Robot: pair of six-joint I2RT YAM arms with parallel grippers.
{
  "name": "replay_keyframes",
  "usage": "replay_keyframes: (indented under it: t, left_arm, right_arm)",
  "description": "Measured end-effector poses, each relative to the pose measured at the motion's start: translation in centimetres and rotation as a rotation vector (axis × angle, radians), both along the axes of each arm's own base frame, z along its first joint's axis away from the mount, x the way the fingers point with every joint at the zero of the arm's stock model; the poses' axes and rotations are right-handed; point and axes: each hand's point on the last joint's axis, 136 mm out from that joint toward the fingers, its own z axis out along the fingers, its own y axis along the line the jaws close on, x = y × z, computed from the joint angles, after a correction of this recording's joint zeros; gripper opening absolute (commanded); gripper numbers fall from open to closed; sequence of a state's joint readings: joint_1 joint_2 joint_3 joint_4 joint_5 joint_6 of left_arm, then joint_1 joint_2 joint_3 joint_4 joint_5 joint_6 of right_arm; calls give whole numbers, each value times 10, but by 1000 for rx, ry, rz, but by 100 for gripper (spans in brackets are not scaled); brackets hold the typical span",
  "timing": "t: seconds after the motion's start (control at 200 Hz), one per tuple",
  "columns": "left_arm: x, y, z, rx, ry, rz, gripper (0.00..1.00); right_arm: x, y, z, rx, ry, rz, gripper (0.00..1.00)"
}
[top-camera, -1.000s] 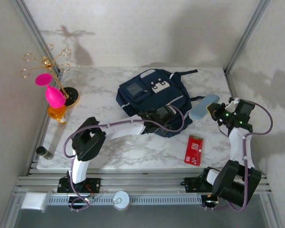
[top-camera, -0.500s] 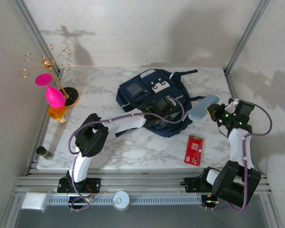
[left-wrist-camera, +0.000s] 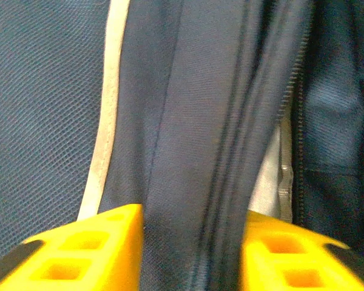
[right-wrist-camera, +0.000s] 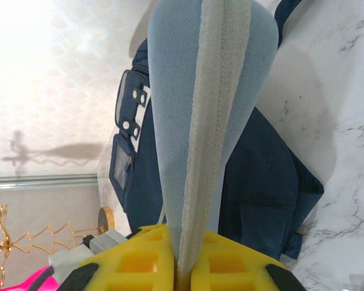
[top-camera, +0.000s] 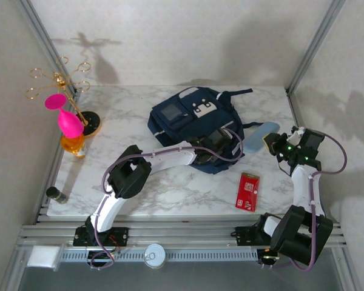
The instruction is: Pack the student bag
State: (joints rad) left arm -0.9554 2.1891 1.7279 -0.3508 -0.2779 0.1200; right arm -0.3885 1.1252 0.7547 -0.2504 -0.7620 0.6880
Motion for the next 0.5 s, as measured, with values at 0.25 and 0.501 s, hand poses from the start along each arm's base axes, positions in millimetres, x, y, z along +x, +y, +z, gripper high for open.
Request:
replay_keyframes:
  t: [0.25,0.501]
  left_arm:
    - [3,3,24,-53,-28,57,0]
    - [13,31,95,-215,-74,211,0]
  right_arm:
    - [0,6,0,-10,-6,25,13]
    - [5,70,-6,34,8,211,13]
